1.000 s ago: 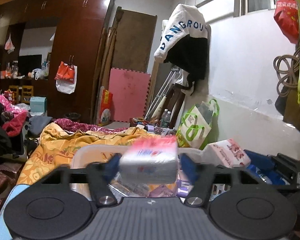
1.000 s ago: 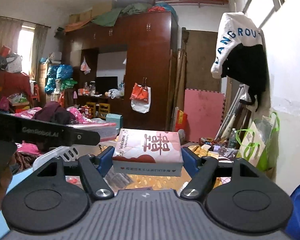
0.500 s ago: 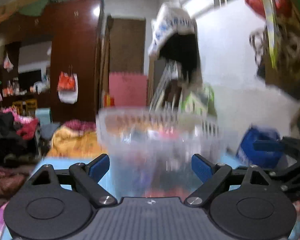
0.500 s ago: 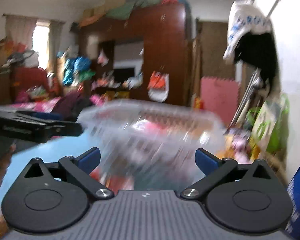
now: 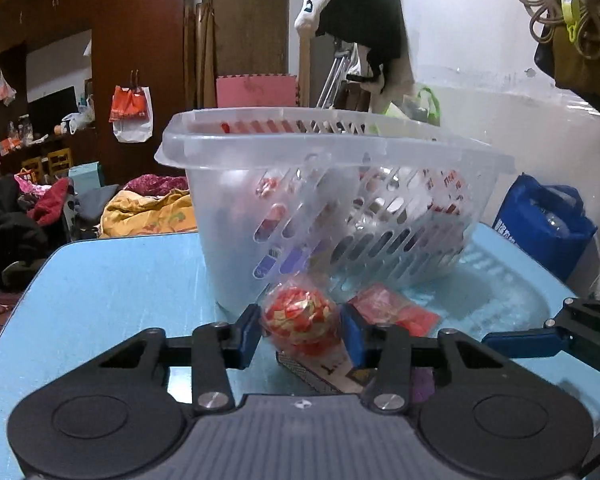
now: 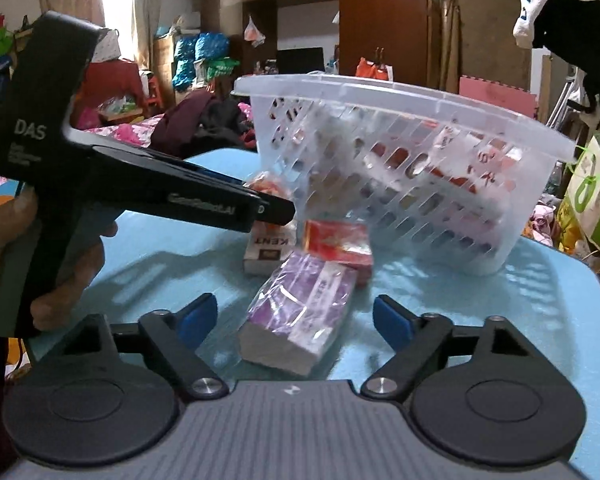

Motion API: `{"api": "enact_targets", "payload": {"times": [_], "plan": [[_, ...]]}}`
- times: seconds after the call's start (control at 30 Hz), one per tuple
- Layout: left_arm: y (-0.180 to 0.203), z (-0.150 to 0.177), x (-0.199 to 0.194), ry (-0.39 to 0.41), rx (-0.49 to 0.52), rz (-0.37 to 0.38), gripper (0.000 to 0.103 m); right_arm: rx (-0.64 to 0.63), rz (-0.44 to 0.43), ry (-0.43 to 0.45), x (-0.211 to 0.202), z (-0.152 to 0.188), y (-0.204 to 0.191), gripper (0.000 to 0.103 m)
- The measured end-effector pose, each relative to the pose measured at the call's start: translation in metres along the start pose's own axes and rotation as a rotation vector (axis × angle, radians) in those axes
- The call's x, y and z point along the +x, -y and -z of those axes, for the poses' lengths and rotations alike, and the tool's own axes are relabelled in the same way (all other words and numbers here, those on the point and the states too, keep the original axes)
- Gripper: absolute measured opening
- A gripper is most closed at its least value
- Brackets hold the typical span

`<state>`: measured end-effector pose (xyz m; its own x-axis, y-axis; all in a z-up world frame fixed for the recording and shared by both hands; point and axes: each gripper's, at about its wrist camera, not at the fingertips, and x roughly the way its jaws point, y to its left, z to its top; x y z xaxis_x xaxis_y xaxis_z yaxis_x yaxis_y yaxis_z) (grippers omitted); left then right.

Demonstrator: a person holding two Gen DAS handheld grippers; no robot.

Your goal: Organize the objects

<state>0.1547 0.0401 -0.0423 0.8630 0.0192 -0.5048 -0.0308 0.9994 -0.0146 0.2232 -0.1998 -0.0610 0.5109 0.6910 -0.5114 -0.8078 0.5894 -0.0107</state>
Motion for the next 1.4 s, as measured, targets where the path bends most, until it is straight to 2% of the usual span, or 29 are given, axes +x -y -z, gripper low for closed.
{"api": "enact_targets", "payload": {"times": [0.17,0.3,0.43,0.53,0.63,0.73,0.9,1.1,1.23,1.33,1.4], "plan": [[-0.004,0.003,-0.001,0.016,-0.012,0.015,0.047,0.007,-0.007,-0.009,-0.001,0.007,0.0,0.059],[-0.014,0.004,-0.003,0.032,-0.069,0.061,0.047,0.018,0.003,0.032,-0.008,0.014,0.0,0.058],[-0.022,0.004,-0.011,0.085,-0.11,0.107,0.047,0.016,0.044,0.13,-0.024,0.021,-0.003,0.058],[-0.025,0.004,-0.011,0.092,-0.132,0.12,0.047,0.027,0.063,0.198,-0.033,0.025,-0.004,0.058],[-0.023,0.004,-0.015,0.12,-0.133,0.135,0.047,0.046,0.057,0.25,-0.039,0.026,0.0,0.058],[-0.019,0.006,-0.021,0.158,-0.116,0.128,0.047,0.064,0.042,0.278,-0.041,0.027,0.004,0.058],[-0.017,0.004,-0.019,0.152,-0.103,0.128,0.047,0.106,0.027,0.315,-0.044,0.03,0.01,0.058],[-0.02,0.008,-0.027,0.188,-0.106,0.13,0.047,0.127,0.021,0.37,-0.05,0.035,0.012,0.058],[-0.026,0.011,-0.043,0.258,-0.138,0.141,0.047,0.132,0.031,0.422,-0.058,0.038,0.012,0.058],[-0.023,0.008,-0.058,0.317,-0.105,0.123,0.047,0.197,-0.058,0.428,-0.068,0.03,0.022,0.058],[-0.021,-0.006,-0.067,0.325,-0.089,0.127,0.047,0.157,0.005,0.45,-0.077,0.014,0.02,0.058]]}}
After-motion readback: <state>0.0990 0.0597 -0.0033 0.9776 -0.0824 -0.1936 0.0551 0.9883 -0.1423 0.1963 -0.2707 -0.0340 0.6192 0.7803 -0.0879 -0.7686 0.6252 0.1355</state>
